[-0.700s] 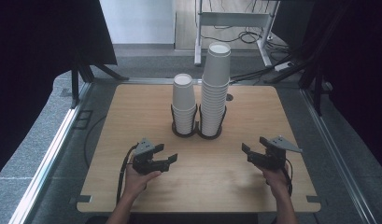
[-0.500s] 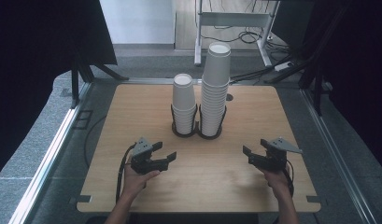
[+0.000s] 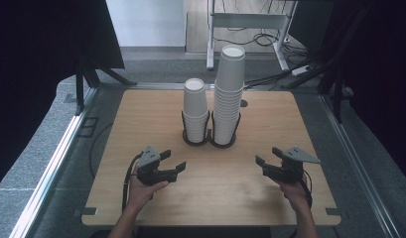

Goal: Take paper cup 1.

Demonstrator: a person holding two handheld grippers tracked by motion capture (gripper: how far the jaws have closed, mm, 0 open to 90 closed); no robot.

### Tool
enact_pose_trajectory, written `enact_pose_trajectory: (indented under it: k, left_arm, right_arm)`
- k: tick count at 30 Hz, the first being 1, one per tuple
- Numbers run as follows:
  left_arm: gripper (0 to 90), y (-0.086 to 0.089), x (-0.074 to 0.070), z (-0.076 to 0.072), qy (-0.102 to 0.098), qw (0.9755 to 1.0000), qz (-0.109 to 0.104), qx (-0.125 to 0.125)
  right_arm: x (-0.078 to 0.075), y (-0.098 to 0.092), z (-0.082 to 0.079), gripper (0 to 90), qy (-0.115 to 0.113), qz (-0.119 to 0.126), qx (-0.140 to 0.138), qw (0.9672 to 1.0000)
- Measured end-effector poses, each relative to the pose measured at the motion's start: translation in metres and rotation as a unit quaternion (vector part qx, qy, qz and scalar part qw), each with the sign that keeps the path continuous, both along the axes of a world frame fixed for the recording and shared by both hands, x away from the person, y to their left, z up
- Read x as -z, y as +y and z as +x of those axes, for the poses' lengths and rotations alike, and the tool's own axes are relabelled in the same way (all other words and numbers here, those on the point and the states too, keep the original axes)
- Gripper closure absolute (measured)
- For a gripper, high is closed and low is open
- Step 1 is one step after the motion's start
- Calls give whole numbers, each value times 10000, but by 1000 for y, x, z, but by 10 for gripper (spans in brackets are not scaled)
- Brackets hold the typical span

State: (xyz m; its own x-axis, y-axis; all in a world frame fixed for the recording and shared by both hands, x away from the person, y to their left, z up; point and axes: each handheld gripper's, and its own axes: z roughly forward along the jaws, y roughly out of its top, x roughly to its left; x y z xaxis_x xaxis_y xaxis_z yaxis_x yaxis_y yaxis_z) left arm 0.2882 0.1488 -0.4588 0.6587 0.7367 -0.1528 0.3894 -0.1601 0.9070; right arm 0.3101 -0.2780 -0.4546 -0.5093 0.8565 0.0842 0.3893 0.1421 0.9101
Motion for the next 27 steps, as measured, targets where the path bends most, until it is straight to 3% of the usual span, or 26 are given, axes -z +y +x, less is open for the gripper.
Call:
enact_pose_trajectory:
  k: [3, 13, 16, 20, 27]
  left_arm:
    - [280, 5, -2, -3, -132, 9999, 23, 15]
    - [276, 9, 3, 2, 63, 9997, 190, -117]
    - [287, 12, 2, 2, 24, 9996, 187, -215]
    - [285, 16, 0, 1, 24, 9997, 90, -239]
    - [283, 15, 3, 4, 35, 9995, 178, -255]
  right_arm:
    - [-3, 2, -3, 255, -96, 4, -44, 9999]
    - [-3, 11, -2, 285, -165, 11, -218, 9996]
    - [-3, 17, -3, 293, -219, -97, -280, 9993]
    - [-2, 26, -2, 318, -249, -32, -351, 9991]
    - [3, 46, 2, 352, -172, -108, -676, 9975]
